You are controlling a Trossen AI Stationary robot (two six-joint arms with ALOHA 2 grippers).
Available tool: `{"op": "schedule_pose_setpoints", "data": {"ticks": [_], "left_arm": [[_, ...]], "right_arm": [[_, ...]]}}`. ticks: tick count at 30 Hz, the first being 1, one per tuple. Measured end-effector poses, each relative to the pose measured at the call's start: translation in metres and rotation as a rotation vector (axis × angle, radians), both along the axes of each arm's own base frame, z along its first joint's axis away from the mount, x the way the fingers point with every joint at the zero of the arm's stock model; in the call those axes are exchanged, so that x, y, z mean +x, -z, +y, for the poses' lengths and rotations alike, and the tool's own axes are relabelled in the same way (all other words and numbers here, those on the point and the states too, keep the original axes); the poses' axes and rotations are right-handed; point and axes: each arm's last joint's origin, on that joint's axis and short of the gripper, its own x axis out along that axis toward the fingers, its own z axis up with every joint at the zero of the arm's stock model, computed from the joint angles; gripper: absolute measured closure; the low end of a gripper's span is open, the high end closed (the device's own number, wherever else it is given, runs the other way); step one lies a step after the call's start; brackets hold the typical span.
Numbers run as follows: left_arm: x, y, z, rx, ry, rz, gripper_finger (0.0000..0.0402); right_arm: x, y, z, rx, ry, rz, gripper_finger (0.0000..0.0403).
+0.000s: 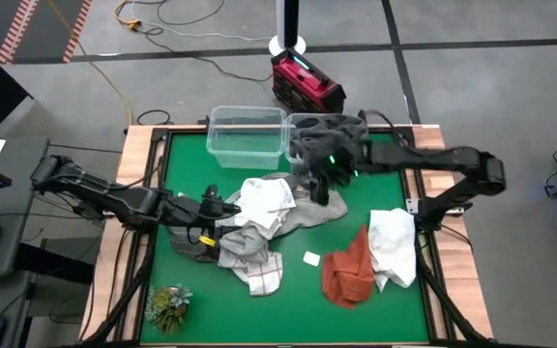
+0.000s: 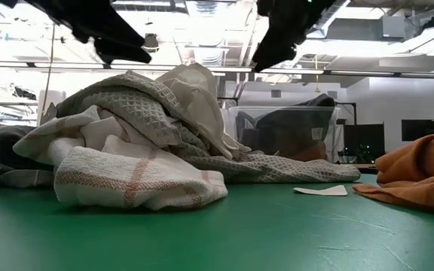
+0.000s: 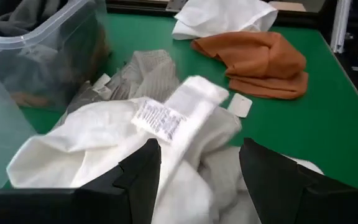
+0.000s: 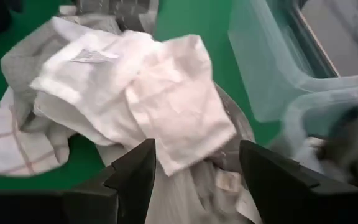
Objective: Sort towels by color in basket
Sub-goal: Put the white towel into the left transparent bin
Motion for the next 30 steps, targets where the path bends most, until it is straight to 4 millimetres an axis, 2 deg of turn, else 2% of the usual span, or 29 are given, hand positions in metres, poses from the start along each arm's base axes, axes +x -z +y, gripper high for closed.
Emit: {"op": "schedule_pose_setpoints", "data": {"ticks": [5, 10, 20, 22, 25, 28, 30], "left_arm": [[0.026, 0.002, 0.004, -0.025, 0.046, 0.060, 0.0193], [0.051, 0.009, 0.010, 0.032, 0.034, 0.121, 0.0193], [0.081, 0.049, 0.020, 0.077, 0.005, 0.282, 0.0199], [0.082, 0.052, 0.019, 0.078, 0.009, 0.294, 0.0221], [0.080, 0.049, 0.017, 0.070, 0.011, 0.293, 0.0287], [0.074, 0.039, 0.016, 0.060, 0.011, 0.271, 0.0371], [0.068, 0.029, 0.016, 0.052, 0.015, 0.230, 0.0387]], "right_arm": [[-0.005, 0.031, 0.048, -0.057, -0.021, -0.172, 0.0138], [-0.010, 0.057, 0.077, -0.146, 0.015, -0.237, 0.0138], [-0.010, 0.061, 0.108, -0.125, 0.008, -0.331, 0.0138], [-0.011, 0.063, 0.113, -0.129, 0.005, -0.327, 0.0138], [-0.010, 0.065, 0.117, -0.130, 0.009, -0.333, 0.0138], [-0.008, 0.067, 0.120, -0.135, 0.014, -0.335, 0.0138], [-0.008, 0.068, 0.119, -0.131, 0.018, -0.328, 0.0138]]}}
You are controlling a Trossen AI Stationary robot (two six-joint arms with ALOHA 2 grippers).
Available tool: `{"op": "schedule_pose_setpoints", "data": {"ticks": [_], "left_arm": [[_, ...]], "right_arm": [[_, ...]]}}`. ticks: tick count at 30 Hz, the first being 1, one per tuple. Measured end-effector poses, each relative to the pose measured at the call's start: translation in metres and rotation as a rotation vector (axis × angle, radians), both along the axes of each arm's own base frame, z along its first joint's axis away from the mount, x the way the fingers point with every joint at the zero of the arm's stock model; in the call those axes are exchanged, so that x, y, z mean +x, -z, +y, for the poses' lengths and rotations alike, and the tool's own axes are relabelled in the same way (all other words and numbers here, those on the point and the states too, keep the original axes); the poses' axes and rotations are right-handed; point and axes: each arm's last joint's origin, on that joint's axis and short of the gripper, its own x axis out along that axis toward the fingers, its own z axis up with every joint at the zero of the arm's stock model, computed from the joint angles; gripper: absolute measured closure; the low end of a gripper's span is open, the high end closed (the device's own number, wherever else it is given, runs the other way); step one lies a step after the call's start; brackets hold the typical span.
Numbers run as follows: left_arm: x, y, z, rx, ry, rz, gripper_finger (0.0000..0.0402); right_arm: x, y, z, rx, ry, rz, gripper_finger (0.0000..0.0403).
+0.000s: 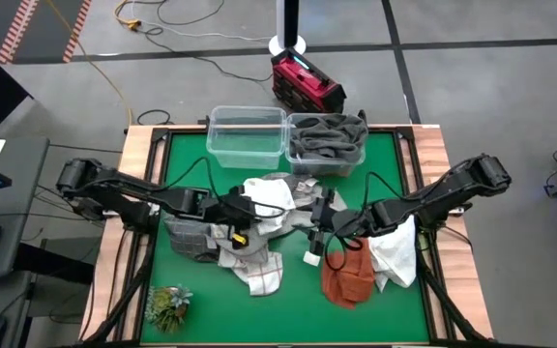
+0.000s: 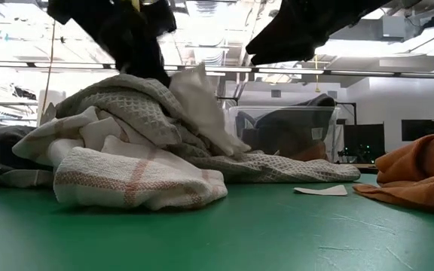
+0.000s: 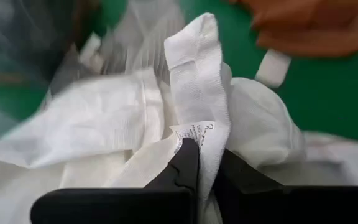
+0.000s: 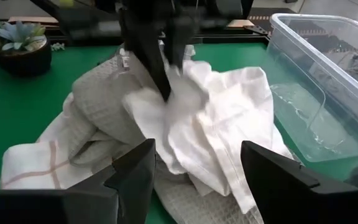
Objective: Sort towels by color in basket
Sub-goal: Put the white towel into the left transparent bin
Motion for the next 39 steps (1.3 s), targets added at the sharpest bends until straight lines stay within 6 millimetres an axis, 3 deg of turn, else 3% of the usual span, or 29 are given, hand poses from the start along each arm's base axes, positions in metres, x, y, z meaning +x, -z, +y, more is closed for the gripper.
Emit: {"op": "schedule_pose_setpoints", "data": {"ticks": [7, 15, 19, 27, 34, 39], "left_arm": [[-0.029, -0.050, 0.005, 0.019, -0.039, -0.211, 0.0391], [-0.056, -0.115, 0.024, 0.294, -0.201, -0.618, 0.0392], [-0.064, -0.134, 0.038, 0.391, -0.262, -0.749, 0.0397], [-0.059, -0.123, 0.097, 0.457, -0.507, -0.667, 0.0398], [-0.069, -0.108, 0.142, 0.478, -0.680, -0.523, 0.0398], [-0.066, -0.088, 0.166, 0.383, -0.667, -0.417, 0.0398]], "right_arm": [[0.001, 0.001, 0.000, -0.003, 0.018, -0.003, 0.0138], [0.001, 0.000, -0.001, -0.011, 0.030, -0.011, 0.0138], [0.001, 0.000, -0.001, -0.015, 0.029, -0.010, 0.0138], [0.001, 0.000, -0.001, -0.023, 0.026, -0.005, 0.0138], [0.001, 0.000, -0.001, -0.033, 0.019, -0.003, 0.0138], [0.002, 0.000, -0.004, -0.040, 0.026, 0.000, 0.0138]]}}
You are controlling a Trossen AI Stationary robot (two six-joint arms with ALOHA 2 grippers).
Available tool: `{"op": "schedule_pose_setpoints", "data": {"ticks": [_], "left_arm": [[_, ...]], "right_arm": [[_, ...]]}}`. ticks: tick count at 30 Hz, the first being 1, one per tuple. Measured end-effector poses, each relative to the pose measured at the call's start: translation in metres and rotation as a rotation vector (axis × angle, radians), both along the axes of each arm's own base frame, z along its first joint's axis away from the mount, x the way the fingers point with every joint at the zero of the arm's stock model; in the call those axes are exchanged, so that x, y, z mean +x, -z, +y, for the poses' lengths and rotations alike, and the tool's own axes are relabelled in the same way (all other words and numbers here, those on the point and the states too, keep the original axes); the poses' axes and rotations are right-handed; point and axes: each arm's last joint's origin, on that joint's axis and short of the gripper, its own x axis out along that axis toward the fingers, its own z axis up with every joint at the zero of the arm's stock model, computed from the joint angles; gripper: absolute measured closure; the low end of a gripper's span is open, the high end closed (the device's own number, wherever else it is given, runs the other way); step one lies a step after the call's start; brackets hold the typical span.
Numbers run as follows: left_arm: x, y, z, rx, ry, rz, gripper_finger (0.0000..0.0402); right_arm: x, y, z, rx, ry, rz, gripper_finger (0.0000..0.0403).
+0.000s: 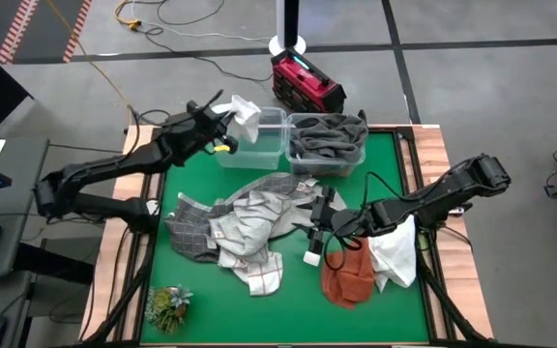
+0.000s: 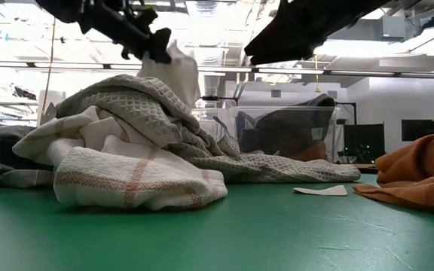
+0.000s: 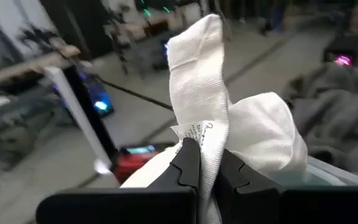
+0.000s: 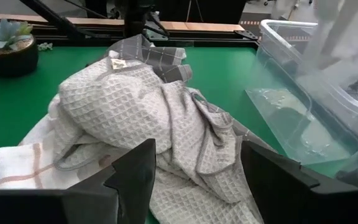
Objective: Sort towels by color in basket
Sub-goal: Put the white towel into the left transparent bin
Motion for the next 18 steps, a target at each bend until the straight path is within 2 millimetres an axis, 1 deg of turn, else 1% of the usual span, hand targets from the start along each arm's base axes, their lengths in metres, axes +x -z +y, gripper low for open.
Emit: {"op": "schedule_pose_setpoints", "data": {"ticks": [3, 6, 9, 11, 13, 15, 18], "left_arm": [[0.006, -0.002, 0.012, -0.059, 0.059, 0.029, 0.0398], [0.016, -0.007, 0.026, -0.153, 0.096, 0.103, 0.0398], [0.029, -0.008, 0.041, -0.252, 0.168, 0.253, 0.0398], [0.037, -0.007, 0.049, -0.253, 0.236, 0.392, 0.0398], [0.044, -0.001, 0.055, -0.235, 0.292, 0.524, 0.0398], [0.051, 0.009, 0.060, -0.220, 0.343, 0.635, 0.0398], [0.058, 0.022, 0.069, -0.211, 0.387, 0.715, 0.0398]], "right_arm": [[0.000, 0.000, -0.002, 0.000, 0.007, 0.000, 0.0138], [0.001, 0.000, -0.002, -0.004, 0.006, 0.000, 0.0138], [0.001, -0.001, -0.002, -0.012, 0.000, -0.003, 0.0138], [0.001, -0.001, -0.002, -0.010, -0.003, -0.006, 0.0138], [0.001, -0.001, -0.002, -0.008, -0.006, -0.004, 0.0138], [0.000, 0.000, 0.001, -0.009, -0.014, 0.001, 0.0138], [-0.001, 0.000, 0.005, -0.008, -0.032, 0.001, 0.0138]]}}
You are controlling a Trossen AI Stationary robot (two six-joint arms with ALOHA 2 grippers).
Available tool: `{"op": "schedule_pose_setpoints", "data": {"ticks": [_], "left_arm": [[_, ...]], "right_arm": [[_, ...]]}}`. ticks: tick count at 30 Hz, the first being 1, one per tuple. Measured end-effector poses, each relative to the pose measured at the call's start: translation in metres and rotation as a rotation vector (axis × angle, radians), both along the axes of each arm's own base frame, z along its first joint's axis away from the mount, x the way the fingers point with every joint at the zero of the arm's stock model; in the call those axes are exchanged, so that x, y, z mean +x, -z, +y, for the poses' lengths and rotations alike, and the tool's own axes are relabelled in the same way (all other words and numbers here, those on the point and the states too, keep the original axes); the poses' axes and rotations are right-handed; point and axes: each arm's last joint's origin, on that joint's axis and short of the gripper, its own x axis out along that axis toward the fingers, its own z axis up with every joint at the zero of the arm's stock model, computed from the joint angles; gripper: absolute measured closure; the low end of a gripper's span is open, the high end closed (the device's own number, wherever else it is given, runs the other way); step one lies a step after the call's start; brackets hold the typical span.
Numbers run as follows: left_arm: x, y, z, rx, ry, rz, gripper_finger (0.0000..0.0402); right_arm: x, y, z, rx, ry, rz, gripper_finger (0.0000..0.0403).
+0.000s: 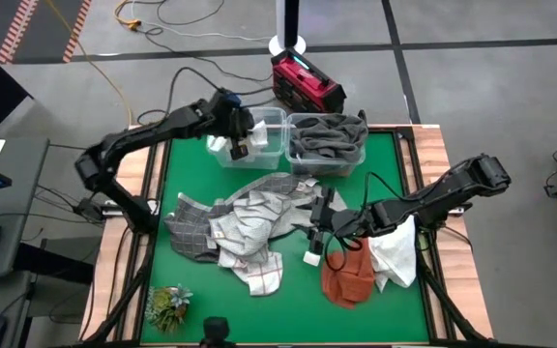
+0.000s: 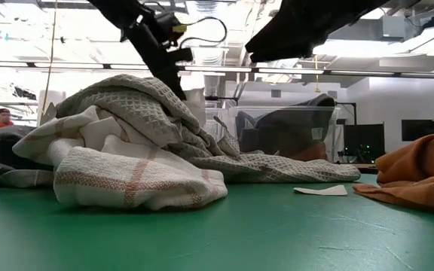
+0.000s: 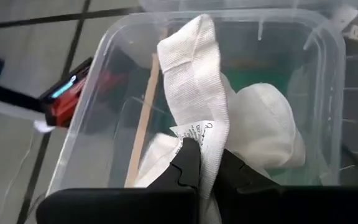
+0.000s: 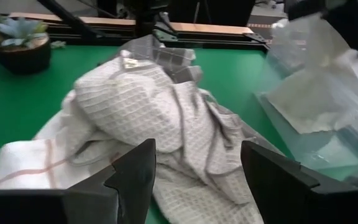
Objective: Sort towels by color in basket
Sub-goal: Put the white towel into the left transparent bin
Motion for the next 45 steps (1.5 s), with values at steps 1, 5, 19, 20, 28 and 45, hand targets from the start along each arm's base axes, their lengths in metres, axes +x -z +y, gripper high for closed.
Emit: {"op": "schedule_pose_setpoints", "data": {"ticks": [1, 5, 19, 20, 28, 45], "left_arm": [[0.002, 0.003, 0.003, -0.002, 0.023, 0.006, 0.0398], [0.004, 0.017, 0.014, -0.038, 0.080, 0.046, 0.0394], [-0.001, 0.026, 0.025, -0.195, -0.113, 0.022, 0.0285], [0.001, 0.023, 0.025, -0.188, -0.119, 0.012, 0.0271], [0.009, -0.008, 0.010, -0.176, -0.259, 0.044, 0.0229], [0.004, -0.041, -0.008, -0.266, -0.349, 0.091, 0.0229]], "right_arm": [[0.000, 0.000, 0.001, 0.000, -0.005, 0.000, 0.0138], [-0.001, 0.000, 0.004, 0.001, -0.014, -0.001, 0.0138], [-0.001, 0.003, -0.004, -0.013, 0.009, 0.042, 0.0138], [-0.002, 0.003, -0.004, -0.014, 0.009, 0.046, 0.0138], [-0.002, -0.010, -0.016, -0.018, 0.040, -0.025, 0.0138], [-0.014, -0.023, -0.035, 0.048, 0.123, -0.030, 0.0138]]}}
